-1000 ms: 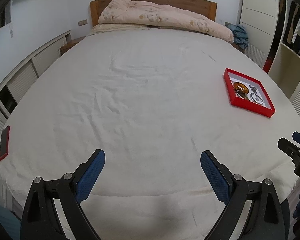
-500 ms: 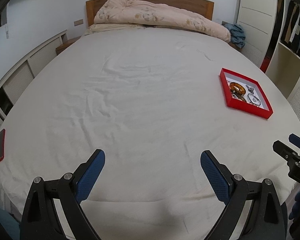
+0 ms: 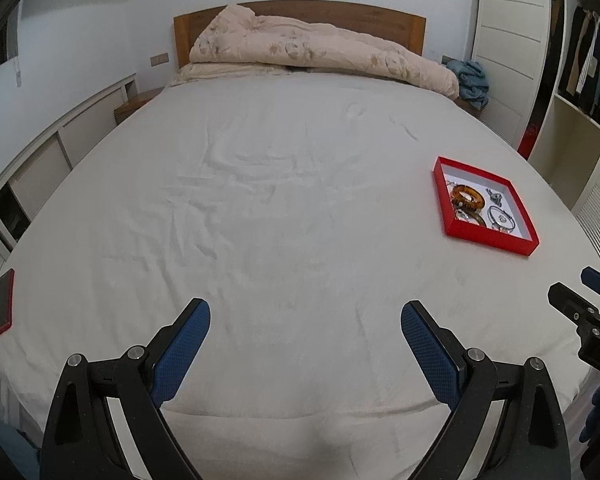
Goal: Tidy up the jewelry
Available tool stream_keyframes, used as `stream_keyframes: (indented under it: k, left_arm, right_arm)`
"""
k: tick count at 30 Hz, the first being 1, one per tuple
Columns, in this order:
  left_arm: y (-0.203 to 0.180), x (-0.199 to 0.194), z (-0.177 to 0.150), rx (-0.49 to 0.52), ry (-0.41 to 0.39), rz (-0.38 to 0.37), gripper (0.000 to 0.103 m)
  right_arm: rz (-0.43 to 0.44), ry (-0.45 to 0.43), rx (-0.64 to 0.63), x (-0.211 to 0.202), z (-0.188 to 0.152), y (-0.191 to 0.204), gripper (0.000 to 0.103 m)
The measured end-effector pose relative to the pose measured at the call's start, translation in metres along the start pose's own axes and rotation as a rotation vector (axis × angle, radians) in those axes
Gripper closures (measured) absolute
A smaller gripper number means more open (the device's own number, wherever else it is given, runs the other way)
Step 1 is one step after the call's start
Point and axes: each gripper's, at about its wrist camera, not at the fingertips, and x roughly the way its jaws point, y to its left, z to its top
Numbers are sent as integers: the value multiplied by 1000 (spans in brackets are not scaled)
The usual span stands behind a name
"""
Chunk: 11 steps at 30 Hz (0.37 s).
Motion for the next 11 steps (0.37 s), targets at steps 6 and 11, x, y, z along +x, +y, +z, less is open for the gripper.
stream_keyframes:
  k: [6,11]
  left_arm:
    - [-5,-6,2,5,-13,8,8]
    - [-8,-10,3,4,-20,8,8]
  right_arm:
    - [7,-22,5,-7,3,-2,19]
    - [12,-23,7,-8,2,-3,19]
